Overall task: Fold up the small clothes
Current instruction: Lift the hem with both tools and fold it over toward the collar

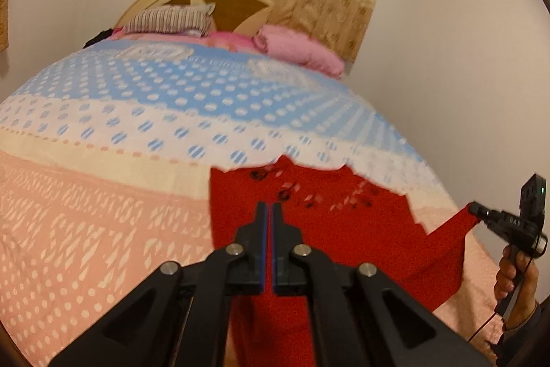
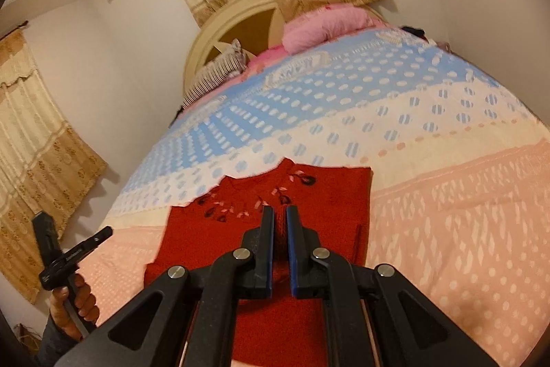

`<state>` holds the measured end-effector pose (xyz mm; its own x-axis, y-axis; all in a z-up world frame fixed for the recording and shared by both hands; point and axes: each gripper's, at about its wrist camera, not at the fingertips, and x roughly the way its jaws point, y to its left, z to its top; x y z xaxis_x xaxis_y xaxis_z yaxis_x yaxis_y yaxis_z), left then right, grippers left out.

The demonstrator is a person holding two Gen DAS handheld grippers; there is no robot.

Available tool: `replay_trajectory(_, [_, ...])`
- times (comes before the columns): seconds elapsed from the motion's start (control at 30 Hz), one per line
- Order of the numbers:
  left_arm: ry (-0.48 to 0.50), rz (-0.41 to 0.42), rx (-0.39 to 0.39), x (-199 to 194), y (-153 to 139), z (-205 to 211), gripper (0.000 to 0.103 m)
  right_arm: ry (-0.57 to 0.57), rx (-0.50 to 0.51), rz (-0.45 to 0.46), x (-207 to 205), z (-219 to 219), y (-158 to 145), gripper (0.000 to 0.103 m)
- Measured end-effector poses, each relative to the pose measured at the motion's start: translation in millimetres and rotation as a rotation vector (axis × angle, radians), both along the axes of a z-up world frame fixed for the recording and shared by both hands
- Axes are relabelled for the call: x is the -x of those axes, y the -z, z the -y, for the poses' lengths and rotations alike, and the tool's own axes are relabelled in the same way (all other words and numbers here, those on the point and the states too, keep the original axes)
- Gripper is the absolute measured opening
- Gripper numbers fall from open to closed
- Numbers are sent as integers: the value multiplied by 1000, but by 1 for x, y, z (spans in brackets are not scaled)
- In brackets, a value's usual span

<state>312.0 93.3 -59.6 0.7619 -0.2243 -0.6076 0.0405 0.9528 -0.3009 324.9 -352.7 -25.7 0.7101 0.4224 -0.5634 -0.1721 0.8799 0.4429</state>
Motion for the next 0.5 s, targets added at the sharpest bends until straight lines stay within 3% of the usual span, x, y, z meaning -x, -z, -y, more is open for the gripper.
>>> replay_trajectory(0.23, [104, -140, -30, 14, 45, 11, 5, 18, 8, -69, -22, 4, 38, 6])
replay_trajectory(0.37, [124, -211, -27, 11, 64, 24, 16, 18, 16, -78, -22, 5, 44, 6])
replay_trajectory(0.5, [120, -224, -13, 15, 69, 28, 28, 13, 11, -68, -20, 4, 43, 6])
